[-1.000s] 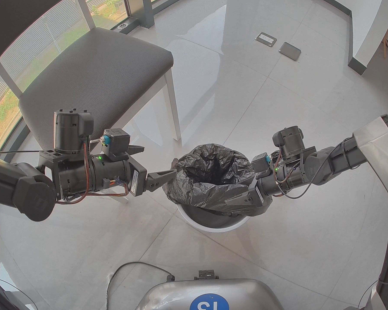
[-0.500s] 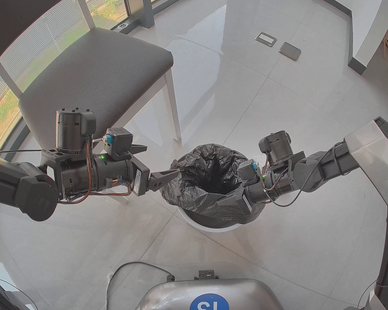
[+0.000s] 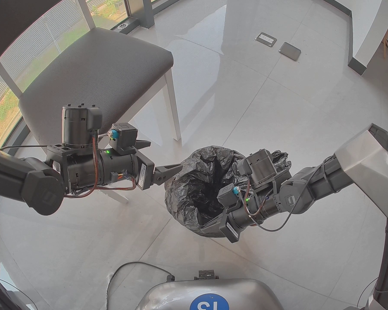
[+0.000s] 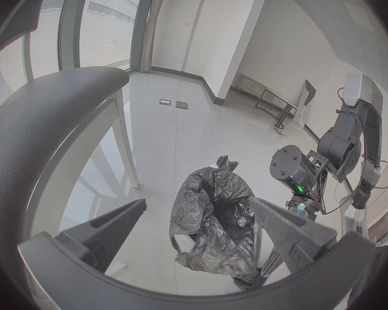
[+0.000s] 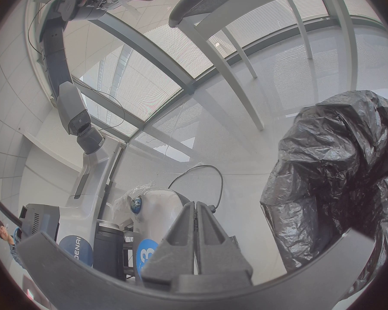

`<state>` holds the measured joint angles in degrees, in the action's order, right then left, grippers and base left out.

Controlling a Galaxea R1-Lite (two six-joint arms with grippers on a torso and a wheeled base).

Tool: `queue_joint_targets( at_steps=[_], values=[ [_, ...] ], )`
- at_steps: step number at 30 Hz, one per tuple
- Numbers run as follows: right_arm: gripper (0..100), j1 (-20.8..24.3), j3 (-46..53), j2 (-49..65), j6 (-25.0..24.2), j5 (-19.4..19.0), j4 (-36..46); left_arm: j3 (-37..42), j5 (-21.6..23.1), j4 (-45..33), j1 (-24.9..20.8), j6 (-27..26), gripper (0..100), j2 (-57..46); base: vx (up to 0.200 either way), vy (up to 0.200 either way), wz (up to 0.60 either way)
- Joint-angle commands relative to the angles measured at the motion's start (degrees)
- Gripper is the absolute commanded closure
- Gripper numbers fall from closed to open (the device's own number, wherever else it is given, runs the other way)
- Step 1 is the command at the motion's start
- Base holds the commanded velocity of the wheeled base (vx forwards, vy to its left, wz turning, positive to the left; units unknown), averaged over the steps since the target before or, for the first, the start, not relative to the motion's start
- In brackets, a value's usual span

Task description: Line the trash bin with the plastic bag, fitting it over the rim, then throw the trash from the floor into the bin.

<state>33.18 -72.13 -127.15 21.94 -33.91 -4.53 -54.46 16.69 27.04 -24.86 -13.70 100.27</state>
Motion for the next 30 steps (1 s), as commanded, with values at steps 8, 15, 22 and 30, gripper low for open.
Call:
queue_joint_targets(
  at_steps=[8, 15, 22, 30],
  values=[
    [100, 3.6, 0.2, -1.1, 0.0, 0.0, -0.1, -0.6, 0.0, 0.1, 0.0, 0.0, 0, 1.0, 0.000, 0.000, 0.00],
    [100, 5.7, -0.4, -2.4, 0.0, 0.0, -0.1, -1.0, 0.1, 0.1, 0.0, 0.0, 0, 1.3, 0.000, 0.000, 0.00],
    [100, 6.2, -0.6, -2.9, 0.0, 0.0, -0.2, -1.1, 0.1, 0.1, 0.0, 0.0, 0, 1.3, 0.000, 0.000, 0.00],
    [0, 5.4, -0.6, -2.3, -0.3, 2.0, -0.6, -1.3, 0.2, 0.1, 0.0, 0.3, 0, 1.3, 0.000, 0.000, 0.00]
  ],
)
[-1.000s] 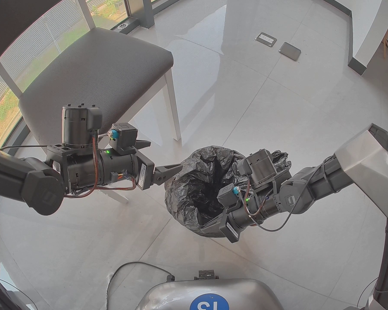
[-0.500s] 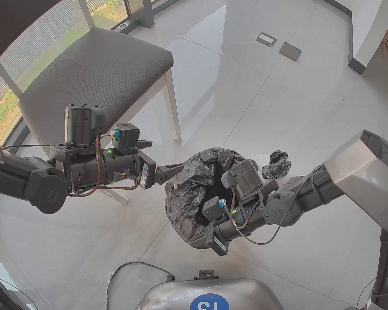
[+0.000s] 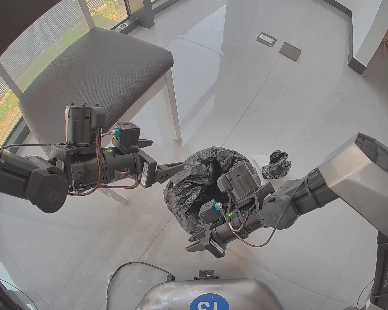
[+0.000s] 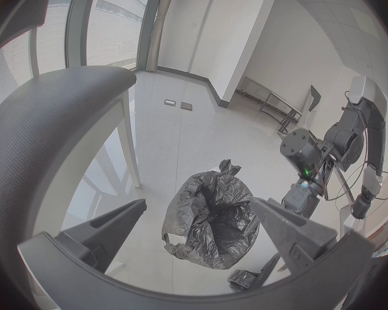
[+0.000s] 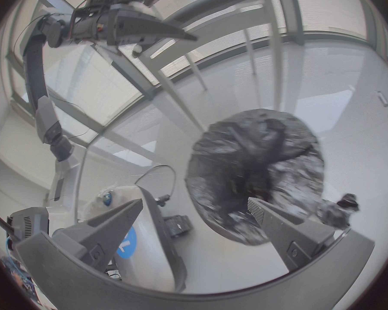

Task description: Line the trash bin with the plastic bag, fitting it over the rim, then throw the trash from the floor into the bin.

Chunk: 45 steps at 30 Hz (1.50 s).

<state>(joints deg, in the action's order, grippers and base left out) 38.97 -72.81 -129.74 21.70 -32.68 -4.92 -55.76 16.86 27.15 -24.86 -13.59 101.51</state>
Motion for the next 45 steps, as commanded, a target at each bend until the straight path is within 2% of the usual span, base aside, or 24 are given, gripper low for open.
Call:
queue_joint_targets(
  at_steps=[1, 6, 9, 10, 12, 13, 16, 17, 19, 21, 22, 23, 24, 26, 28, 32, 45],
  values=[
    [0, -0.5, 0.1, 0.5, -0.1, 1.2, -0.2, -0.1, 0.0, 0.0, 0.0, 0.5, 0, 0.1, 0.000, 0.000, 0.00],
    [0, -2.6, 0.7, 4.8, -0.1, 2.5, -0.1, -0.7, -0.8, 0.0, -0.3, 2.9, 0, 0.0, 0.000, 0.000, 0.00],
    [0, -4.1, 2.8, 7.8, -0.1, 4.6, -0.1, -0.8, -1.7, -0.2, -0.4, 2.9, 0, -0.3, 0.000, 0.000, 0.00],
    [0, -5.1, 4.6, 10.5, -0.2, 6.8, -0.1, -0.8, -1.8, -0.2, -0.4, 2.9, 0, -0.8, 0.000, 0.000, 0.00],
    [0, -5.1, 4.6, 10.5, -0.2, 6.8, -0.1, -0.8, -1.8, -0.2, -0.4, 2.9, 0, -0.8, 0.000, 0.000, 0.00],
    [0, -7.1, 8.4, 15.8, -0.2, 9.0, 0.0, -1.4, -2.1, -0.3, -1.0, 2.9, 0, -1.1, 0.000, 0.000, 0.00],
    [0, -8.4, 11.0, 19.5, 0.2, 10.1, 0.1, -2.2, -3.9, -1.2, -1.8, 2.9, 0, -0.7, 0.000, 0.000, 0.00],
    [0, -10.2, 13.4, 23.0, 0.4, 12.0, 0.3, -2.9, -8.4, -2.1, -2.7, 2.7, 0, -0.1, 0.000, 0.000, 0.00],
    [0, -13.0, 15.2, 26.0, 0.8, 14.1, 0.6, -3.5, -12.0, -3.0, -3.9, 2.8, 0, 0.4, 0.000, 0.000, 0.00],
    [0, -14.5, 15.9, 27.1, 1.0, 14.6, 0.6, -3.7, -12.6, -3.0, -4.2, 2.9, 0, 0.4, 0.000, 0.000, 0.00],
    [0, -17.5, 16.6, 28.2, 1.3, 15.4, 0.6, -3.7, -12.6, -2.8, -4.5, 2.9, 0, 0.4, 0.000, 0.000, 0.00],
    [0, -18.2, 16.7, 28.4, 1.4, 15.5, 0.6, -3.7, -12.6, -2.7, -4.6, 2.9, 0, 0.4, 0.000, 0.000, 0.00],
    [0, -21.5, 17.3, 28.8, 2.1, 15.8, 0.6, -3.9, -12.6, -2.6, -4.7, 2.9, 0, 0.3, 0.000, 0.000, 0.00],
    [0, -24.6, 17.5, 28.8, 3.7, 15.9, 0.6, -4.1, -12.6, -2.6, -4.6, 2.9, 0, 0.1, 0.000, 0.000, 0.00],
    [0, -30.8, 17.4, 28.3, 6.0, 15.9, 0.6, -4.1, -12.6, -2.6, -4.5, 2.9, 0, -0.3, 0.000, 0.000, 0.00],
    [0, -37.8, 16.5, 25.5, 7.3, 15.9, 0.5, -3.7, -12.6, -2.8, -4.2, 2.5, 0, -1.1, 0.000, 0.000, 0.00],
    [0, -38.7, 9.0, 14.6, 8.2, 15.9, 0.3, -3.8, -13.1, -2.6, -4.1, 2.1, 0, 0.9, 0.000, 0.000, 0.00]
  ],
)
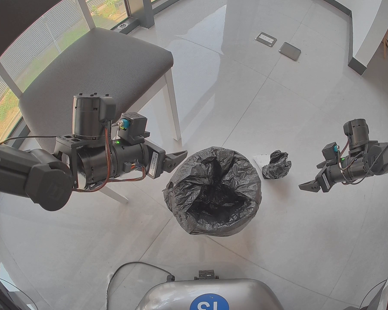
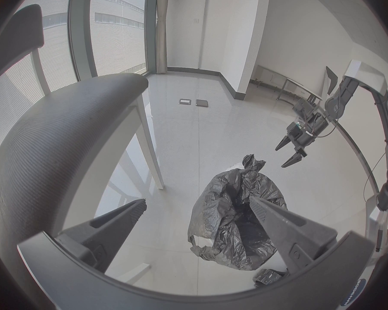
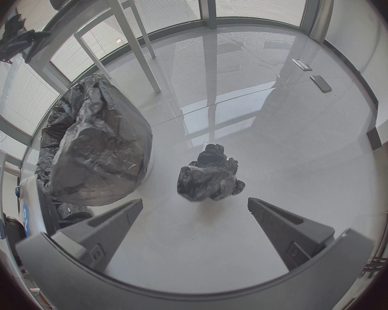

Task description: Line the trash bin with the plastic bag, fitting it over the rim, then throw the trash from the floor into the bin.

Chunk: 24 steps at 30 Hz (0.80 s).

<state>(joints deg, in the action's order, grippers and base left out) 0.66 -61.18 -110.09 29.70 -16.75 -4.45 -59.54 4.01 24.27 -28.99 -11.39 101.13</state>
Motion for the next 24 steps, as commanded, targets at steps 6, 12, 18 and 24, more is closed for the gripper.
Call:
queue_joint_targets(
  at_steps=[6, 12, 18, 24],
  values=[
    [0, 0.0, -9.3, -12.2, 0.3, 0.0, -0.3, -0.1, -0.8, 1.0, 2.1, -4.0, 0, 2.1, 0.000, 0.000, 0.00],
    [0, 0.0, -18.1, -18.9, 1.6, -0.2, 0.0, -0.6, 1.0, 3.2, 2.9, -3.3, 0, 0.5, 0.000, 0.000, 0.00],
    [0, 1.0, -24.9, -24.6, 2.1, -0.3, 0.1, -0.8, 1.4, 3.9, 2.8, -0.7, 0, -0.6, 0.000, 0.000, 0.00],
    [0, 1.6, -32.9, -30.1, 2.3, -0.4, 0.1, -0.8, 1.4, 3.9, 2.9, -0.6, 0, -0.6, 0.000, 0.000, 0.00]
  ],
)
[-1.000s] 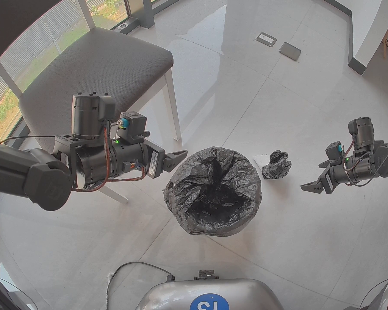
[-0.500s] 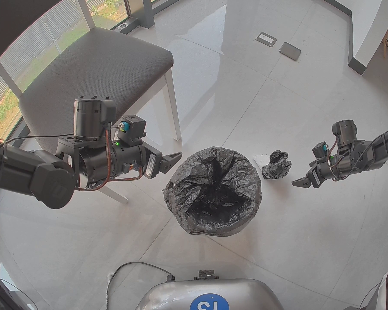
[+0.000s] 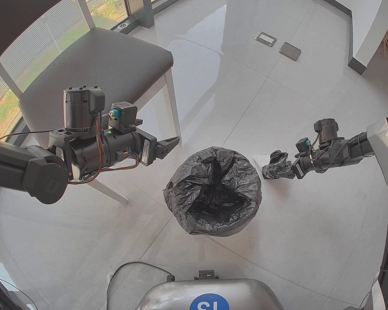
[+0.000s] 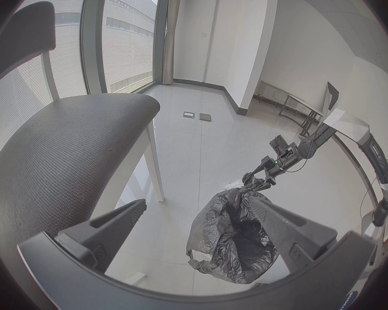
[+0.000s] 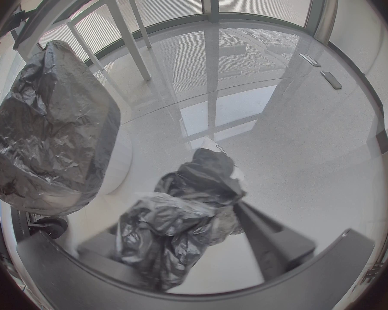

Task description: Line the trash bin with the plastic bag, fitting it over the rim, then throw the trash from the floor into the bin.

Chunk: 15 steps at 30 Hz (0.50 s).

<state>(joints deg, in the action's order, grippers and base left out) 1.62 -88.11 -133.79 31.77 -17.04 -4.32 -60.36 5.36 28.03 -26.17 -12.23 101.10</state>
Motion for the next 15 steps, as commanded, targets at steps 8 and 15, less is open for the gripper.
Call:
queue_joint_targets(
  at_steps=[8, 15],
  values=[
    [0, 0.8, -12.7, -12.1, 0.2, -0.2, 0.2, -0.2, 0.1, 0.4, 0.1, 0.4, 0, -0.4, 0.000, 0.000, 0.00],
    [100, -0.2, -14.1, -14.7, 0.7, -0.1, 0.1, -0.2, 0.0, 0.7, 0.1, 0.4, 0, -0.3, 0.000, 0.000, 0.00]
  ],
)
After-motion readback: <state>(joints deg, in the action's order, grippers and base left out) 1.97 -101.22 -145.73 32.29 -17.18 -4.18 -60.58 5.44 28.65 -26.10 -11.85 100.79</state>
